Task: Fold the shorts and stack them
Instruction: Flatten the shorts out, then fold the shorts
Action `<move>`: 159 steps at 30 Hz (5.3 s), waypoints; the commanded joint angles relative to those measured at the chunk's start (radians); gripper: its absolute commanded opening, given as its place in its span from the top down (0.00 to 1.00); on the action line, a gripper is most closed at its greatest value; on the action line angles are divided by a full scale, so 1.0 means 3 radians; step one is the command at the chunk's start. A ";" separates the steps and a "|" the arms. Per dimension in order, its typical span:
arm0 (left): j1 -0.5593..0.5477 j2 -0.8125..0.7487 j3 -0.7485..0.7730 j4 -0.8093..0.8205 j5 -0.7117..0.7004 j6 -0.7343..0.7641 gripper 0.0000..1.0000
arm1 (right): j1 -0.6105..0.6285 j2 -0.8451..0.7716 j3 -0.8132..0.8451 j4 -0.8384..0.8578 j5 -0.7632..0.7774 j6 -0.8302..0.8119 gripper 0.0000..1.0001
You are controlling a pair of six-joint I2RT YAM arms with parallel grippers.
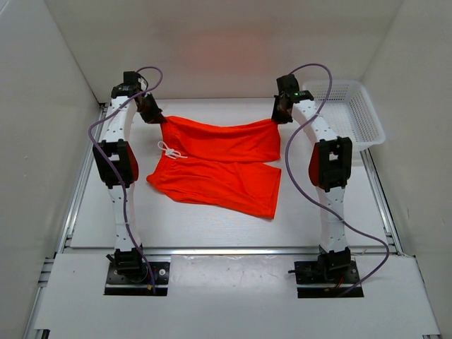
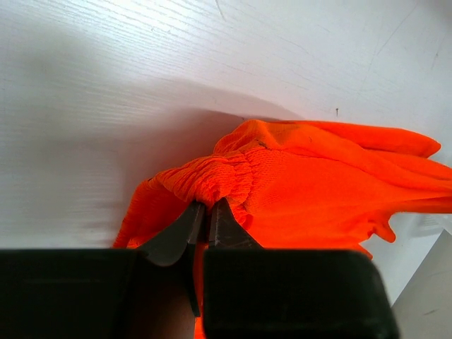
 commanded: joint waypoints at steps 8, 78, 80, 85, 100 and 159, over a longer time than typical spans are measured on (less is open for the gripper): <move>-0.0014 0.0063 0.0169 0.0022 0.0065 0.0017 0.90 | -0.0242 0.0342 0.0826 0.0110 0.0014 0.0113 1.00; 0.0058 -0.2795 -0.4121 0.0584 -0.0595 -0.0101 0.28 | 0.0688 -0.3550 -0.4803 0.0826 -0.1550 0.1309 0.09; 0.0058 -0.2688 -0.4151 0.0584 -0.0594 -0.0101 0.67 | 0.0688 -0.3462 -0.4884 0.0857 -0.1627 0.1360 0.09; 0.0058 -0.2626 -0.3973 0.0584 -0.0594 -0.0070 0.90 | 0.0617 -0.3365 -0.5069 0.1076 -0.1750 0.1534 0.13; 0.0027 -0.2524 -0.3502 0.0482 -0.0467 -0.0070 0.90 | 0.0662 -0.2915 -0.5090 0.1578 -0.1511 0.1653 0.91; -0.0521 -0.2467 -0.2677 -0.0198 -0.0543 0.0068 0.90 | 0.0161 -0.3231 -0.3816 0.0315 -0.0441 0.0456 1.00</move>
